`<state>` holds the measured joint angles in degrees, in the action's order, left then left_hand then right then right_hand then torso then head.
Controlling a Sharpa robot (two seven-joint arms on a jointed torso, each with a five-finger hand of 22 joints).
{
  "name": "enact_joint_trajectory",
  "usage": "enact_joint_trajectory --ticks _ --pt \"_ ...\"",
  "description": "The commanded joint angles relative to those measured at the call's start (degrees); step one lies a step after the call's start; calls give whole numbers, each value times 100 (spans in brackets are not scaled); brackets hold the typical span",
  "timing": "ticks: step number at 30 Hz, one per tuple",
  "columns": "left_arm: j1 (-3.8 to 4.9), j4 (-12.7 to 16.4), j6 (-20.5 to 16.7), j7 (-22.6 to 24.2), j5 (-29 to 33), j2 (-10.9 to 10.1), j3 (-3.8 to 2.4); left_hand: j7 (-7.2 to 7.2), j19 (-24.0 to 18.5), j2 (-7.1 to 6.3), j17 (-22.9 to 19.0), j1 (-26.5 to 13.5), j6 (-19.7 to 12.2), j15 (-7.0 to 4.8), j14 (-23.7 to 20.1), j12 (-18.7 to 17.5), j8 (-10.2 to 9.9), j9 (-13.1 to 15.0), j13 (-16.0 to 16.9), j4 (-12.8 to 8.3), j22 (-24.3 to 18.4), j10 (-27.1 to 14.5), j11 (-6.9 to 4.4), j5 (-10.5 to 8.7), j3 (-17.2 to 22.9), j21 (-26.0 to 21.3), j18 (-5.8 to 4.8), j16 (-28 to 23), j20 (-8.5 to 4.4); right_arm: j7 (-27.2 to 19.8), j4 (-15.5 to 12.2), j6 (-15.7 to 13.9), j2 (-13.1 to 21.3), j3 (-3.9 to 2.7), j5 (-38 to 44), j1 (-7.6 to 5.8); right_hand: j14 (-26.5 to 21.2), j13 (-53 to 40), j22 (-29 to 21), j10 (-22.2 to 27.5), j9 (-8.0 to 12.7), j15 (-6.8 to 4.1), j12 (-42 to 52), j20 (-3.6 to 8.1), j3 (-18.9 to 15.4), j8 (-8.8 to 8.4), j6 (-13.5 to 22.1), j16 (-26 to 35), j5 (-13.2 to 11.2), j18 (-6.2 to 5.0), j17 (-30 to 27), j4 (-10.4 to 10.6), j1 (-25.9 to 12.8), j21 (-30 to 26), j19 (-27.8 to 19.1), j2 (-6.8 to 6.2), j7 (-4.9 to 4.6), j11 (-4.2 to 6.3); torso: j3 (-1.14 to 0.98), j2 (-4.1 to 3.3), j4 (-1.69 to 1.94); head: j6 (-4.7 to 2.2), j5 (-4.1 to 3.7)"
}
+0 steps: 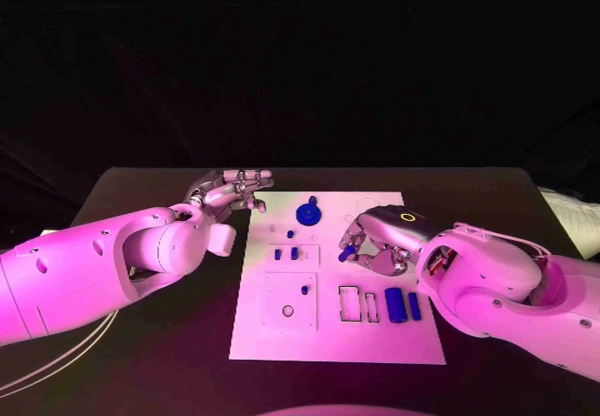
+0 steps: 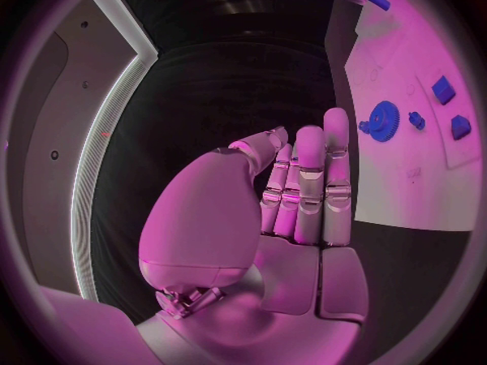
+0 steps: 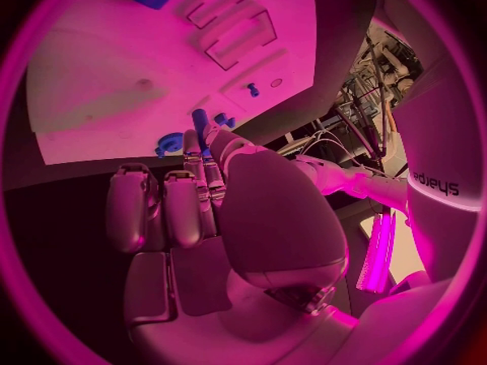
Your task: Assemble the parts on the task board
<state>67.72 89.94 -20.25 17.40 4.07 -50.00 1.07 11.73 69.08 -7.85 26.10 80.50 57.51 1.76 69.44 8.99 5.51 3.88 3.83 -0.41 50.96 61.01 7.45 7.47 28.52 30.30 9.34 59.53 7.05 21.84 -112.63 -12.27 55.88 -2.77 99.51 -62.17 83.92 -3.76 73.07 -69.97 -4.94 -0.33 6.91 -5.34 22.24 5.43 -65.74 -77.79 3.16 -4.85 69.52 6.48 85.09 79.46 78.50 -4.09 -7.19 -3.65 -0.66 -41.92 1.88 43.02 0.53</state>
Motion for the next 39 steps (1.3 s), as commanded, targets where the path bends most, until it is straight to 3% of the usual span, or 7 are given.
enact_joint_trajectory --ticks 1,6,18,39 --pt "-2 11 109 30 -22 12 -3 0 -25 -2 -7 -40 -55 4 -46 24 5 -3 -3 -28 8 -40 -3 -7 -25 -7 98 19 -3 -190 -78 -153 -123 1 -233 40 248 -5 12 -33 -22 -46 -36 -8 36 11 -57 15 29 92 -5 -15 71 27 40 -7 -15 -1 4 1 3 15 30" --pt "-4 13 122 28 -22 32 -3 0 -25 -2 -7 -40 -55 4 -46 24 5 -3 -3 -28 8 -40 -3 -7 -25 -7 98 19 -3 -323 -90 -101 -464 13 -393 177 246 -4 18 -34 -23 -44 -49 -9 54 6 -56 22 36 93 -18 -27 73 32 43 -9 -21 -6 5 -4 18 50 96" --pt "-5 9 145 21 -22 59 -3 0 -25 -2 -7 -40 -55 4 -46 24 5 -3 -3 -28 8 -40 -3 -7 -25 -7 98 19 -3 -572 191 154 -1063 42 -459 609 242 -2 -1 -34 -23 -37 -79 -12 86 -7 -46 37 60 88 -47 -49 66 24 28 -14 -35 -16 4 -17 4 105 209" --pt "-23 -18 164 15 -22 85 -3 0 -25 -2 -7 -40 -55 4 -46 24 5 -3 -3 -28 8 -40 -3 -7 -25 -7 98 19 -3 -543 567 655 -1336 64 -361 676 239 -3 -22 -38 -24 -31 -97 -15 103 -13 -43 48 78 83 -65 -56 46 12 12 -14 -43 -23 -1 -10 8 159 255"
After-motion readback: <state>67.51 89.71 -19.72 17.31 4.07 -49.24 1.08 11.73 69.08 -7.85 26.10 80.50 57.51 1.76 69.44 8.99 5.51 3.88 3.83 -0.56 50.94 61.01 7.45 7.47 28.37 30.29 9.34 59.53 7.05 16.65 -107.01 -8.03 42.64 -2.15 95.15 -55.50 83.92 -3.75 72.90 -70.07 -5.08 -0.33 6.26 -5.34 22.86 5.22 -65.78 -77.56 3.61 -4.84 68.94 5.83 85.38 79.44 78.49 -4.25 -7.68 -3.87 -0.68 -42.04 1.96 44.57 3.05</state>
